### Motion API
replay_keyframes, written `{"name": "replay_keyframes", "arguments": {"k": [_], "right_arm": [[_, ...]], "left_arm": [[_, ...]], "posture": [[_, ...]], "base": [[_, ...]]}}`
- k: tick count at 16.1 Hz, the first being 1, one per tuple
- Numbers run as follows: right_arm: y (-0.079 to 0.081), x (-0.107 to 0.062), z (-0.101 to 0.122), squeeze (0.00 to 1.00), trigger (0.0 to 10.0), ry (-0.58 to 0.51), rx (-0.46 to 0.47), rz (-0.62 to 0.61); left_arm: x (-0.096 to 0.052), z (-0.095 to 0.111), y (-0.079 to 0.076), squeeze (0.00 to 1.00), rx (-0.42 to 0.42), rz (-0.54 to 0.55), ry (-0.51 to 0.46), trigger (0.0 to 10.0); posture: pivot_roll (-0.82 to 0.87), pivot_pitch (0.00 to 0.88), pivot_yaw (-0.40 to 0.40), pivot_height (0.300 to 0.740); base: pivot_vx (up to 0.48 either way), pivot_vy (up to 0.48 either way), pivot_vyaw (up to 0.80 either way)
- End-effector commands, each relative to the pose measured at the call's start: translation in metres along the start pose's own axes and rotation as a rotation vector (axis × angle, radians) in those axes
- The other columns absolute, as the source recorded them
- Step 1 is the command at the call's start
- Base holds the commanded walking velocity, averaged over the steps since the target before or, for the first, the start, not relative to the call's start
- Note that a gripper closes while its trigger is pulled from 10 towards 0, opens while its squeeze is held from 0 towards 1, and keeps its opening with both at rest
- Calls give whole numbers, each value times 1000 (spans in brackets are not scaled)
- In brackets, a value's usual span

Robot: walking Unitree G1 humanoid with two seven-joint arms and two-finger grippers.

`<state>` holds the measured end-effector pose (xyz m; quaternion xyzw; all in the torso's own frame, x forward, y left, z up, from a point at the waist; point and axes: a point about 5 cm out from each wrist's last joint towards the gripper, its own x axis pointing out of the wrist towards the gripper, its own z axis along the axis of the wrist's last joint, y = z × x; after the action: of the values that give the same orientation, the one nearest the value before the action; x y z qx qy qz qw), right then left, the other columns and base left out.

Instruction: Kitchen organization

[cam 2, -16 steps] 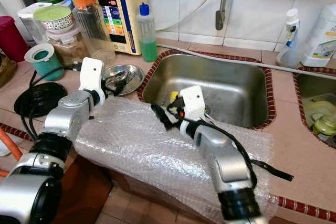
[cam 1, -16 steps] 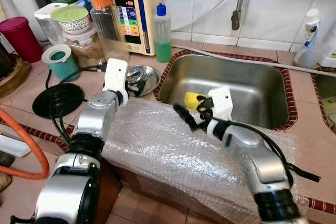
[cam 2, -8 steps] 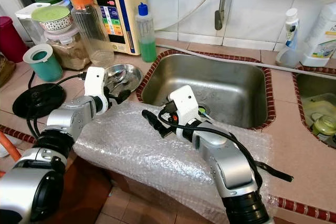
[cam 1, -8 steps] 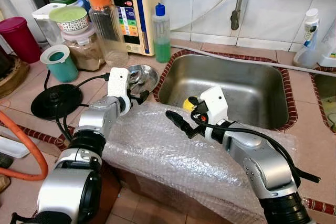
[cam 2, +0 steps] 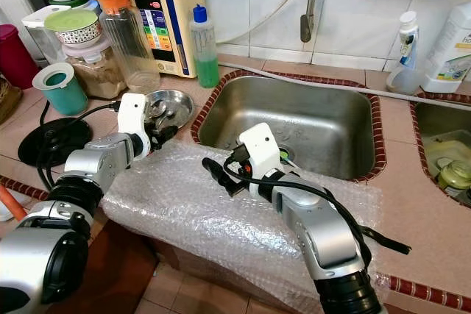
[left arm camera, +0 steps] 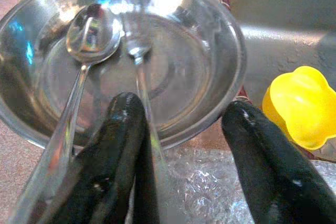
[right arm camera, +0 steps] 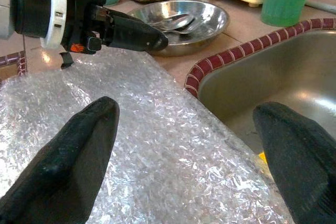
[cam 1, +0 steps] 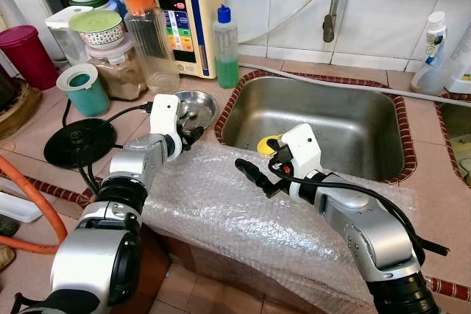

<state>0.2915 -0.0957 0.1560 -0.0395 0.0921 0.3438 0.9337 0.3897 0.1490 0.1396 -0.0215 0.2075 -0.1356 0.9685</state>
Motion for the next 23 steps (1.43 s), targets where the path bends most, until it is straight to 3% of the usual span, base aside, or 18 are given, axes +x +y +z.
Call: {"name": "replay_keyframes", "arguments": {"k": [1, 7, 20, 23], "right_arm": [[3, 1, 3, 0, 10000, -6, -15, 12], [3, 2, 5, 0, 10000, -6, -12, 17], [-3, 4, 8, 0, 10000, -25, -7, -11], [-5, 5, 8, 0, 10000, -28, -8, -18]], "left_arm": [[-1, 2, 7, 0, 3, 20, 5, 1451], [-2, 4, 11, 0, -1, 29, -10, 0], [-4, 24, 9, 0, -11, 29, -136, 0], [-7, 41, 6, 0, -16, 30, -249, 0]], "posture": [[-17, 0, 121, 740], [-13, 0, 119, 740], [-9, 0, 119, 740], [-9, 0, 119, 740]], "base": [[0, 0, 0], [0, 0, 0], [0, 0, 0], [0, 0, 0]]}}
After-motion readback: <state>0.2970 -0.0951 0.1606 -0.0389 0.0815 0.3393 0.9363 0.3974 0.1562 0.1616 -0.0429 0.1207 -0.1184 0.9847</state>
